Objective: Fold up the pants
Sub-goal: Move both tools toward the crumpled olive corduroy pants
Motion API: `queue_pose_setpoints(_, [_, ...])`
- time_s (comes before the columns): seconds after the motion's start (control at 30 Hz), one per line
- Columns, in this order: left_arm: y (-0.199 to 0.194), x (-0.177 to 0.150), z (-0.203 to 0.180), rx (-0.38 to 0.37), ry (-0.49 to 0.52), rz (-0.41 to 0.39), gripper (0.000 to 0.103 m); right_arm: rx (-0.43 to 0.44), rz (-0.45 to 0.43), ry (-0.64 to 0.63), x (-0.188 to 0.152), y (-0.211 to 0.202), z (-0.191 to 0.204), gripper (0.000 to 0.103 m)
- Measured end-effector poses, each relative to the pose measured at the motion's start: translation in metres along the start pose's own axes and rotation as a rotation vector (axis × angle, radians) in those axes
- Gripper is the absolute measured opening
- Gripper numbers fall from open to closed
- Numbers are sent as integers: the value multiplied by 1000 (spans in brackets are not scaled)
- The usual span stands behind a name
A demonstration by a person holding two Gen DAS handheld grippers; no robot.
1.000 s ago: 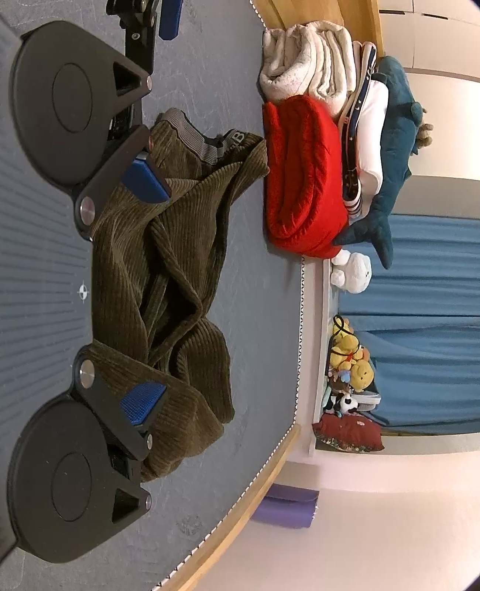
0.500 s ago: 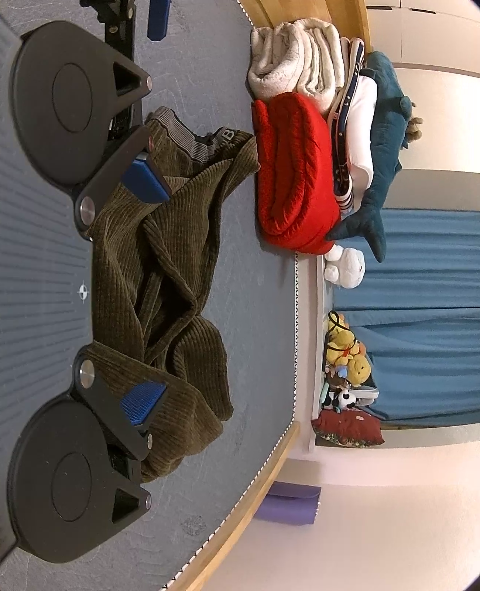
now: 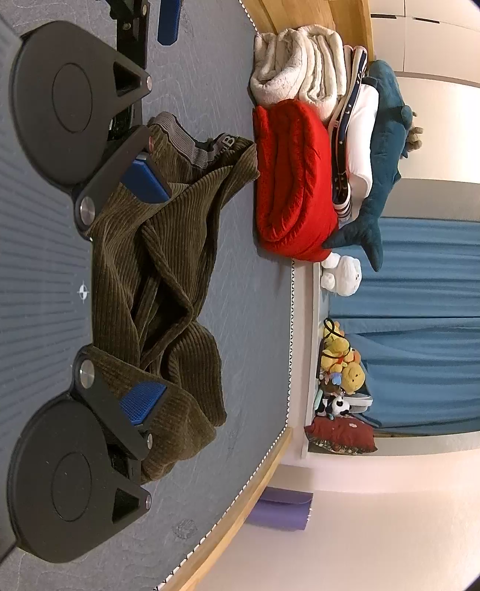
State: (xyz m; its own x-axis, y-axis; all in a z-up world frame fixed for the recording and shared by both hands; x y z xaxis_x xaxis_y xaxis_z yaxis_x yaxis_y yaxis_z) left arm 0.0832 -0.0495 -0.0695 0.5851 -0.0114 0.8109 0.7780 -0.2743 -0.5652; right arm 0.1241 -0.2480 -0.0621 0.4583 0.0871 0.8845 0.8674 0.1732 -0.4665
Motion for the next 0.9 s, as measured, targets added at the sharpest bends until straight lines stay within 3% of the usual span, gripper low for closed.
queue_pose_setpoints(0.13, [-2,0,-1,-11,7,-6,91,8,18,33,-2,-1,-1,102])
queue_pose_setpoints(0.23, [-2,-1,-1,-20,10,1,78,10,25,34,-2,-1,-1,101])
queue_pose_setpoints(0.33, [0,-3,-2,-33,17,15,60,13,6,26,-1,-3,1,98])
queue_pose_setpoints(0.4, [0,-4,-4,-42,25,17,41,13,-13,15,0,-4,3,98])
queue_pose_setpoints(0.57, [0,-6,-6,-66,26,25,15,21,-33,10,2,-8,4,90])
queue_pose_setpoints(0.63, [1,-7,-5,-74,20,32,12,22,-36,12,3,-8,4,82])
queue_pose_setpoints(0.77, [4,-7,-3,-77,16,40,8,26,-51,15,5,-9,4,53])
queue_pose_setpoints(0.83, [6,-5,2,-69,8,41,8,36,-55,28,6,-11,4,46])
queue_pose_setpoints(0.9, [8,-3,9,-61,-3,44,8,40,-62,36,8,-12,4,46])
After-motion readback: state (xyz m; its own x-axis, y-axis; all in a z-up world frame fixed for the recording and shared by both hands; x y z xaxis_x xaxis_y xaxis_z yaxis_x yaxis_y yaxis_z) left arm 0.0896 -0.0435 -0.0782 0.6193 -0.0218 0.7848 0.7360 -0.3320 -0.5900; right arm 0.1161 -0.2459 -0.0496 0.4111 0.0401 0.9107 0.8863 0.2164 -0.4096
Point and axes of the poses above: each gripper's, at about its wrist camera, not at the fingertips, and y roughly the way its jaws point, z to its left, x to its top, the point moved 10 cm from there along y, roughly the way its jaws point, and after that the axes turned 4 degrees about z, right-handed, at the moved point
